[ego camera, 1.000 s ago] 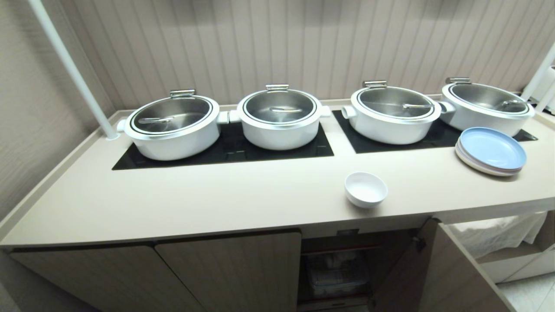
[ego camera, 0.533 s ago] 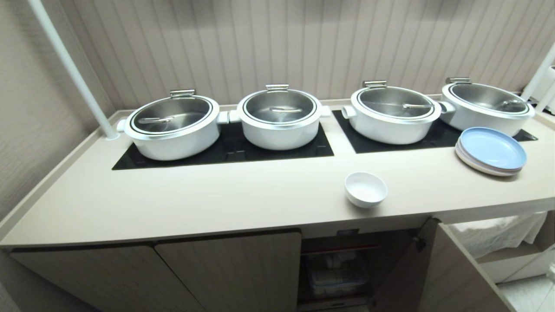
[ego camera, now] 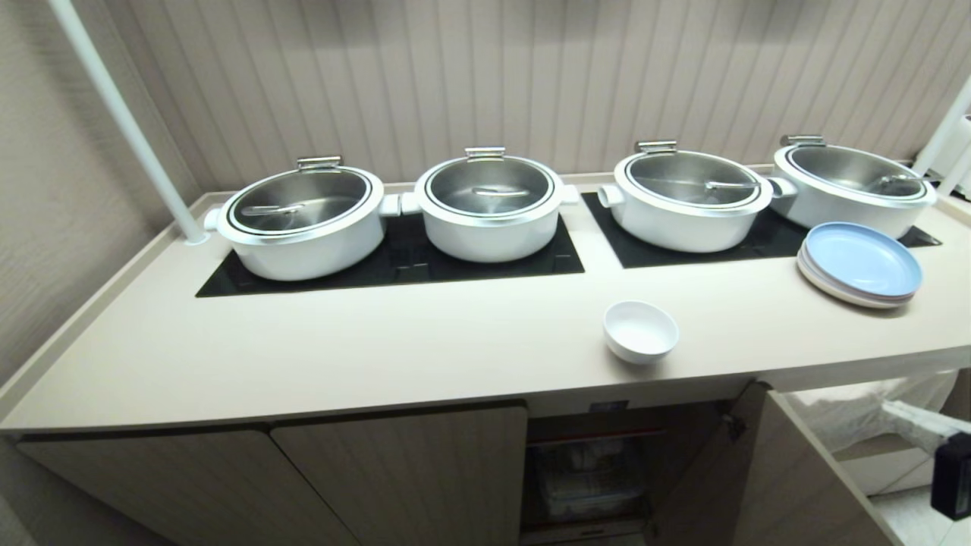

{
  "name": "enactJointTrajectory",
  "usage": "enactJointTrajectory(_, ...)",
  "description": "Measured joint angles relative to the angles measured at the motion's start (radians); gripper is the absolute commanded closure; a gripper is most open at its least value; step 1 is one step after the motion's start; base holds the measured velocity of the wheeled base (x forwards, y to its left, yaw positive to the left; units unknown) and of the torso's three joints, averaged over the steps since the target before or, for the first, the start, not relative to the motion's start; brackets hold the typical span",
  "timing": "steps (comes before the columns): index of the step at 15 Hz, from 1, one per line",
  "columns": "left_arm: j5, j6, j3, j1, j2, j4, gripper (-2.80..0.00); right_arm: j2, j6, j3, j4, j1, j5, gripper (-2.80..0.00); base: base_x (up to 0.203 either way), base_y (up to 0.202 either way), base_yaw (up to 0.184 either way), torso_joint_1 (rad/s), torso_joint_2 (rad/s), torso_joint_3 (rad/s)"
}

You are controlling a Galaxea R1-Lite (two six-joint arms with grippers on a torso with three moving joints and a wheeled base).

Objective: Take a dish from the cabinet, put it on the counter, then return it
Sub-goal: Pick up the bowl from the table

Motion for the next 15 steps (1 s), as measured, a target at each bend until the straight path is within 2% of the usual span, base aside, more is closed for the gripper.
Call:
enactJointTrajectory(4, 0.000, 0.000, 0.000, 0.000, 0.000, 0.000, 0.00, 0.160, -0.091, -0.088, -0.023, 0.018, -0.001, 0.00, 0.000, 0.000, 0.000, 0.000, 0.00, 0.000)
enactJointTrajectory(9, 0.000, 0.000, 0.000, 0.000, 0.000, 0.000, 0.00, 0.326, -0.104, -0.246, -0.024, 0.019, -0.006, 0.00, 0.000, 0.000, 0.000, 0.000, 0.00, 0.000)
enactJointTrajectory(15, 0.000, 0.000, 0.000, 0.000, 0.000, 0.000, 0.00, 0.508, -0.189, -0.426, 0.020, 0.034, 0.007, 0.00, 0.000, 0.000, 0.000, 0.000, 0.00, 0.000)
